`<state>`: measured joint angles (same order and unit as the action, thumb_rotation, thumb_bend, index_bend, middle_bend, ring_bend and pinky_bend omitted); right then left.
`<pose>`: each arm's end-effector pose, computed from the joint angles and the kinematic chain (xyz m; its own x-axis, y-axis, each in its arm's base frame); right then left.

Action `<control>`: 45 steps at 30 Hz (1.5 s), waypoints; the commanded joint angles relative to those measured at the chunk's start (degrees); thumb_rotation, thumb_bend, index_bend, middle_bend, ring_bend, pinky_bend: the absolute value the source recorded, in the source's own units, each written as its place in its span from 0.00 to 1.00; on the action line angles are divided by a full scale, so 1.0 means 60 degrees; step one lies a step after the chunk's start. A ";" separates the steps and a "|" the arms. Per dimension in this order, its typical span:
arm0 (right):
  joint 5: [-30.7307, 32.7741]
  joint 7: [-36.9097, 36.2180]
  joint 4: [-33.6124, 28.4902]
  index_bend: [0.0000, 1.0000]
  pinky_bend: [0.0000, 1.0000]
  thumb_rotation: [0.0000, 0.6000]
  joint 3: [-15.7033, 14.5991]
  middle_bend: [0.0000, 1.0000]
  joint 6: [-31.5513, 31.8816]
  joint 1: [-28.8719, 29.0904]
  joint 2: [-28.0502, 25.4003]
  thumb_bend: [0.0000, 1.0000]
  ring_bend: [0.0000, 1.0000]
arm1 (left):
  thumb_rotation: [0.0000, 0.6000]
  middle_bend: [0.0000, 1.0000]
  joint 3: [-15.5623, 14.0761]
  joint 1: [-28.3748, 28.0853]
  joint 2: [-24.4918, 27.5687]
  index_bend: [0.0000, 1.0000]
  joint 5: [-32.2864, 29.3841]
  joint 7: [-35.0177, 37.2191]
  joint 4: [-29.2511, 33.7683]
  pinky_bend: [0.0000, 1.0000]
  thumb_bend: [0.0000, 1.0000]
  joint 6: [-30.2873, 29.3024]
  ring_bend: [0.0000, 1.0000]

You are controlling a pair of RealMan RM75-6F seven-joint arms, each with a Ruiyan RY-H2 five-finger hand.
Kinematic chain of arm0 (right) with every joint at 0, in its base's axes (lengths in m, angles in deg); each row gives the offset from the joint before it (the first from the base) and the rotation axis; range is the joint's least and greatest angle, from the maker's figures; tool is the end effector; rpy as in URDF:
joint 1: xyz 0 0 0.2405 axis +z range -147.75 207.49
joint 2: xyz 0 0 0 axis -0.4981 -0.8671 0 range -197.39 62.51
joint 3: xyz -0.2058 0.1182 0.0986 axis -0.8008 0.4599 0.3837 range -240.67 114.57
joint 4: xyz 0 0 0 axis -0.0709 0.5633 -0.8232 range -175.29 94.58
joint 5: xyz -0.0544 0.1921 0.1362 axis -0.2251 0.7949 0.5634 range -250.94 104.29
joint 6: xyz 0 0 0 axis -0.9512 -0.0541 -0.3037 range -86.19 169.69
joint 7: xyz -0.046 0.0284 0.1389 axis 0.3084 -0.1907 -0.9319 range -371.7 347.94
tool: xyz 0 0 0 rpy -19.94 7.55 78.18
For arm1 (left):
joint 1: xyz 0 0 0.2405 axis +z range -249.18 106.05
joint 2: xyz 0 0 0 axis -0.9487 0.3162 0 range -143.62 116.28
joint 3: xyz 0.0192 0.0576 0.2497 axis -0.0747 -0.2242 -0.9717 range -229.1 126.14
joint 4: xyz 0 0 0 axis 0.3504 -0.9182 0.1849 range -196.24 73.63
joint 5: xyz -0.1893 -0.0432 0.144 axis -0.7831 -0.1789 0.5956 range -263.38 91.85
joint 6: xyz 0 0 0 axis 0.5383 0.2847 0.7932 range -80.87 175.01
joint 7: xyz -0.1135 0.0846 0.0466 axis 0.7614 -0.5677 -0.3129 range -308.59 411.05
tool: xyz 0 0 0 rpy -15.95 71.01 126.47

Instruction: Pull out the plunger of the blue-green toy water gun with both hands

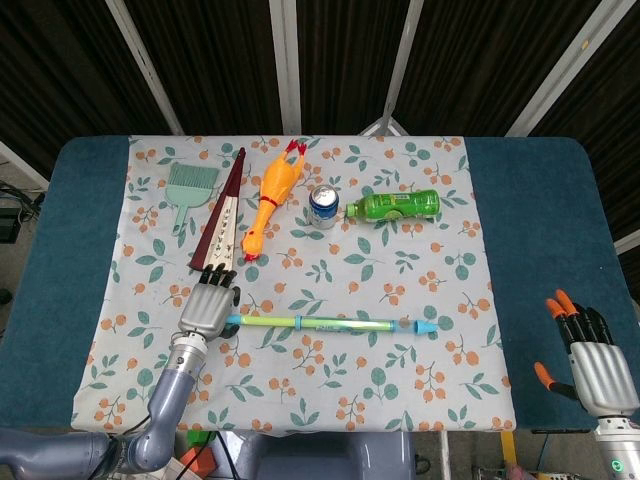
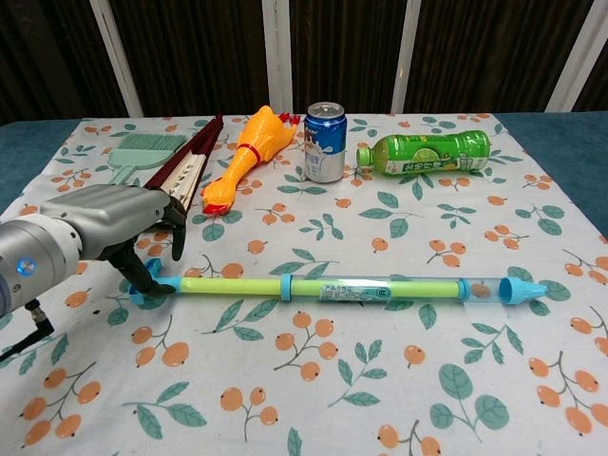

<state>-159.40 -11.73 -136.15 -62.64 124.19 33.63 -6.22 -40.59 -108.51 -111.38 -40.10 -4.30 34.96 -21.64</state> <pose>-0.3256 -0.1711 0.1286 0.3890 -0.0989 0.9159 -0.9201 0.0072 0.3915 -0.1310 0.2927 -0.0805 0.5923 0.3075 0.7447 0.8057 -0.2182 -0.5507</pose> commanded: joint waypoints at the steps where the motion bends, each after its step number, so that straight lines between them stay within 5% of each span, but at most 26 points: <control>1: 0.0025 0.0017 -0.0063 0.00 0.00 1.00 0.0005 0.00 -0.0055 0.0020 -0.0025 0.34 0.00 | 1.00 0.14 -0.0060 -0.0074 -0.0111 0.48 -0.0089 0.0020 -0.0146 0.00 0.37 0.0037 0.00; 20: 0.0144 0.0363 -0.0552 0.00 0.00 1.00 0.0116 0.00 -0.0456 0.0261 -0.0026 0.34 0.00 | 1.00 0.15 -0.0233 -0.0395 -0.0326 0.56 -0.0166 0.0416 -0.0685 0.00 0.47 0.0192 0.00; 37: 0.2541 0.2850 -0.1968 0.02 0.00 1.00 0.1570 0.00 -0.2786 0.2470 0.1035 0.34 0.00 | 1.00 0.15 -0.0555 -0.0660 -0.0011 0.59 0.0623 0.0694 -0.0635 0.00 0.47 0.0445 0.00; 45: 0.4275 0.4762 -0.2362 0.15 0.00 1.00 0.1753 0.00 -0.3053 0.3360 0.2080 0.34 0.00 | 1.00 0.16 -0.0627 -0.0736 -0.0115 0.59 0.0784 0.1005 -0.0815 0.00 0.47 0.0574 0.00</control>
<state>-136.92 13.43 -149.31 -52.64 106.51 51.66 3.75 -44.34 -112.88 -112.01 -35.40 1.67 30.13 -18.25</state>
